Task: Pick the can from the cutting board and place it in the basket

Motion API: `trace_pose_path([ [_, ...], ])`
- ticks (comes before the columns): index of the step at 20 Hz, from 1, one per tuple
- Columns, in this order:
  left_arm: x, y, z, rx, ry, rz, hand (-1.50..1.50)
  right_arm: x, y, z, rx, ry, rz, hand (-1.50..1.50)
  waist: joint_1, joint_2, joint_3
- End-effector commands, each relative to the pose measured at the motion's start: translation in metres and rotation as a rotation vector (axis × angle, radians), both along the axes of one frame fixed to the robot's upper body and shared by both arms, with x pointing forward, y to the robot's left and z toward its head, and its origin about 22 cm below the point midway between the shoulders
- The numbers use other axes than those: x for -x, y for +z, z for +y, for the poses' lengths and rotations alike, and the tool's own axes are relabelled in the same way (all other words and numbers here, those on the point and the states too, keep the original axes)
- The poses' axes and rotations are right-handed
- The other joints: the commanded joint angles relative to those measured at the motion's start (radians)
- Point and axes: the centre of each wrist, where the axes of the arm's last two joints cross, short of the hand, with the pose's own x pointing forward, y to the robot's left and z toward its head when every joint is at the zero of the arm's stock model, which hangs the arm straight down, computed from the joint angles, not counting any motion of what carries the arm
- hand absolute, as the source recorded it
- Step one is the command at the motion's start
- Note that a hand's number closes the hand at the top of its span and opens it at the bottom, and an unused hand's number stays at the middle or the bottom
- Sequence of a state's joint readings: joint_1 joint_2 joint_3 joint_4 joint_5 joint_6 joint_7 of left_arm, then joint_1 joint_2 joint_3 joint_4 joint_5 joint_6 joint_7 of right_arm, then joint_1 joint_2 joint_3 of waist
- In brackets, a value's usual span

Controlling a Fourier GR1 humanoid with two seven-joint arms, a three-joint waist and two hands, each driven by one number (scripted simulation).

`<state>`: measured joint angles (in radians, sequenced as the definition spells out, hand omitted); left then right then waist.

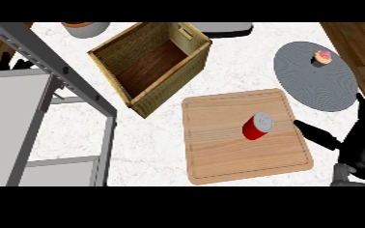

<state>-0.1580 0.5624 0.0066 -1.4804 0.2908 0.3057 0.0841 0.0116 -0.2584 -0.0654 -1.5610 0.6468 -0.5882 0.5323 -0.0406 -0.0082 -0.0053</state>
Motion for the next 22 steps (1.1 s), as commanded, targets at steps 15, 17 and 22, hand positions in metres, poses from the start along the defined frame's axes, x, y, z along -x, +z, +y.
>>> trace_pose_path([
  [15, -0.004, -0.022, -0.044, 0.052, -0.128, 0.087, 0.00, 0.036, 0.131, 0.083, -0.179, 0.054, 0.382, -1.50, 0.028, 0.004, 0.003],
  [17, -0.007, -0.029, -0.038, 0.057, -0.120, 0.078, 0.00, 0.046, 0.132, 0.085, -0.172, 0.053, 0.370, -1.50, 0.024, 0.005, 0.003],
  [22, -0.013, -0.036, -0.051, 0.040, -0.117, 0.057, 0.00, 0.042, 0.112, 0.091, -0.185, 0.077, 0.348, -1.50, 0.027, 0.009, 0.004],
])
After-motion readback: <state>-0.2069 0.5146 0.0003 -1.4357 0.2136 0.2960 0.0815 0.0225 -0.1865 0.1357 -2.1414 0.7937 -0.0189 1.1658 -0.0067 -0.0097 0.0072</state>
